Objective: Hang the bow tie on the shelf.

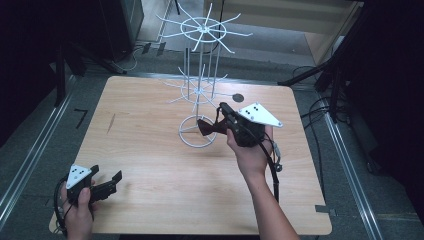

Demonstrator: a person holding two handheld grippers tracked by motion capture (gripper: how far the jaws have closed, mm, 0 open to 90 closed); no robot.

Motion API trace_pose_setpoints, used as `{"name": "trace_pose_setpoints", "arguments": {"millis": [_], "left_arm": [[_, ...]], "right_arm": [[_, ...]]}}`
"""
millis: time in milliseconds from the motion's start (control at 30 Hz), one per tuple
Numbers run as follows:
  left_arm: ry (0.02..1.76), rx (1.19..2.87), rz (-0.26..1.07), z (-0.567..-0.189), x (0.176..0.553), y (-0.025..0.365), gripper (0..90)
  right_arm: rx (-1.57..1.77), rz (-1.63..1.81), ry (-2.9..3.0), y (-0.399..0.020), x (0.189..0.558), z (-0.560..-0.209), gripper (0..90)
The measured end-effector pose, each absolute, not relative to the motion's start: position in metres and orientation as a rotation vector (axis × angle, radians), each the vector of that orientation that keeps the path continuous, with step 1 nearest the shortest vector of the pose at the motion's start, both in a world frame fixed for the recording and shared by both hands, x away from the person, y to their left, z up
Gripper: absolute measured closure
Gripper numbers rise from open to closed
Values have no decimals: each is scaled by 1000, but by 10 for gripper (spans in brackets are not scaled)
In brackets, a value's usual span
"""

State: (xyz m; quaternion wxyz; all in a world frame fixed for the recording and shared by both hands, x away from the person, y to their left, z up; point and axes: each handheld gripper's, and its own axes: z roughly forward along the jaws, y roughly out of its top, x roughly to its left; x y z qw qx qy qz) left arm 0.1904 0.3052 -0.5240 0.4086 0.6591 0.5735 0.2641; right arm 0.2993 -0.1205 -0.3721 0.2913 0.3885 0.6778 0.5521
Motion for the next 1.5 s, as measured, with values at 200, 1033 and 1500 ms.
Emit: {"name": "trace_pose_setpoints", "arguments": {"millis": [200, 1033, 1500], "left_arm": [[1446, 1659, 665, -524, 190, 305, 144], [1445, 1658, 668, -524, 191, 305, 144], [1446, 1658, 668, -524, 191, 305, 144]], "right_arm": [[1064, 1484, 1818, -122, 308, -375, 900], [1175, 1510, 1883, -129, 321, -407, 900], [1216, 1446, 1943, -123, 328, -438, 900]]}}
